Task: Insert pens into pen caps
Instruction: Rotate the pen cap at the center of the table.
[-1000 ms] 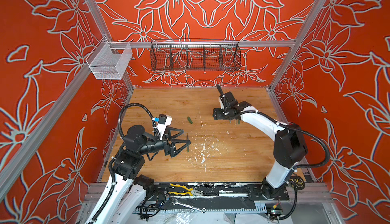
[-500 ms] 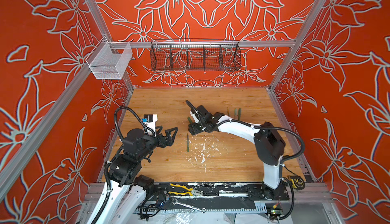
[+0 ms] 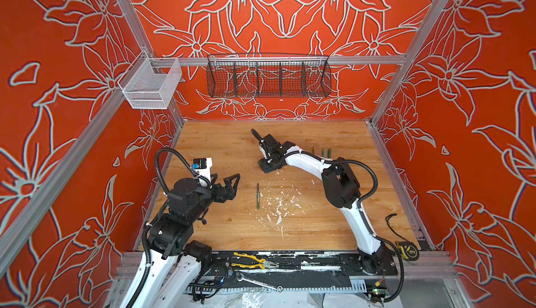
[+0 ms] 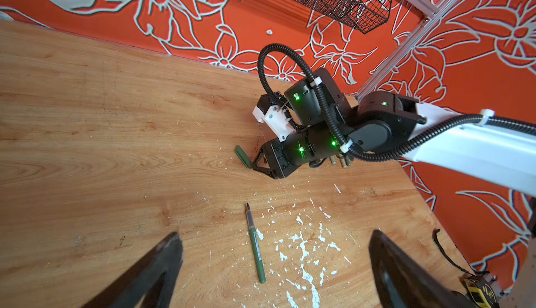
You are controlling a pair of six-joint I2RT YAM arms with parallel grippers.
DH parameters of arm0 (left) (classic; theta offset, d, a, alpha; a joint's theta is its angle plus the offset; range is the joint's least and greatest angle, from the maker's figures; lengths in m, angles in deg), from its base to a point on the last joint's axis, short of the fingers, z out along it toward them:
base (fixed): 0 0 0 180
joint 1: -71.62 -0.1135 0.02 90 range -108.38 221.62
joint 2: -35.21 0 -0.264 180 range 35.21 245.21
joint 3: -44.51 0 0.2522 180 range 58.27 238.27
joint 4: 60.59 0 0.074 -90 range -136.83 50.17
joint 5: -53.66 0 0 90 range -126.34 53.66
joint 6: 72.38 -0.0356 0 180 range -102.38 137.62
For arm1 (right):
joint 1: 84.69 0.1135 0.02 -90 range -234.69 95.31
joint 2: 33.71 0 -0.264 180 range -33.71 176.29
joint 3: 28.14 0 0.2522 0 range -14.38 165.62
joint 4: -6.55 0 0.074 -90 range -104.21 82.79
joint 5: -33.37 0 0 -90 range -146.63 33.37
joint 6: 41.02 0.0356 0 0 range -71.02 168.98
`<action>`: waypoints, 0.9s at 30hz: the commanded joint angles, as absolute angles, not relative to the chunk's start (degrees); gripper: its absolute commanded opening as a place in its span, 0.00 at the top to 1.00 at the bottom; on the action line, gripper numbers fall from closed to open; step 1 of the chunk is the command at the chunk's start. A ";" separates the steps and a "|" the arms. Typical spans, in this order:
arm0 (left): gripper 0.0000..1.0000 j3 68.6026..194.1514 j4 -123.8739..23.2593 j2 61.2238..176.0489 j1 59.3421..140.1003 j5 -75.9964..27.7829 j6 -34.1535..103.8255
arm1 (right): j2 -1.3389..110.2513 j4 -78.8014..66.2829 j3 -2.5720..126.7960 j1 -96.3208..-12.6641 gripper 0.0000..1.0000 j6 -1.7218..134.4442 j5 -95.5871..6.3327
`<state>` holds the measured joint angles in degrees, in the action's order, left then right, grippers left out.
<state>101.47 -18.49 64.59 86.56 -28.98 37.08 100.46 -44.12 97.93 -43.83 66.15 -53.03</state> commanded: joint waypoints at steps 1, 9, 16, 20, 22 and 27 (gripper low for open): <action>0.03 102.13 -19.01 64.26 86.21 -29.32 37.33 | 102.96 -47.60 101.35 -44.34 0.60 63.85 -51.27; 0.03 101.98 -19.18 64.21 86.21 -29.38 37.28 | 103.80 -46.91 101.96 -44.35 0.61 62.33 -47.80; 0.03 101.86 -19.58 64.45 86.21 -29.07 37.33 | 102.39 -46.75 101.70 -44.32 0.58 63.37 -48.38; 0.03 101.78 -19.75 64.45 86.19 -28.93 37.37 | 101.82 -45.79 101.54 -44.22 0.56 63.89 -46.40; 0.03 101.80 -19.82 64.43 86.21 -28.91 37.31 | 101.85 -45.79 101.73 -44.13 0.56 64.39 -46.33; 0.03 101.78 -19.88 64.37 86.21 -28.86 37.25 | 101.97 -45.71 101.93 -43.91 0.56 65.45 -46.34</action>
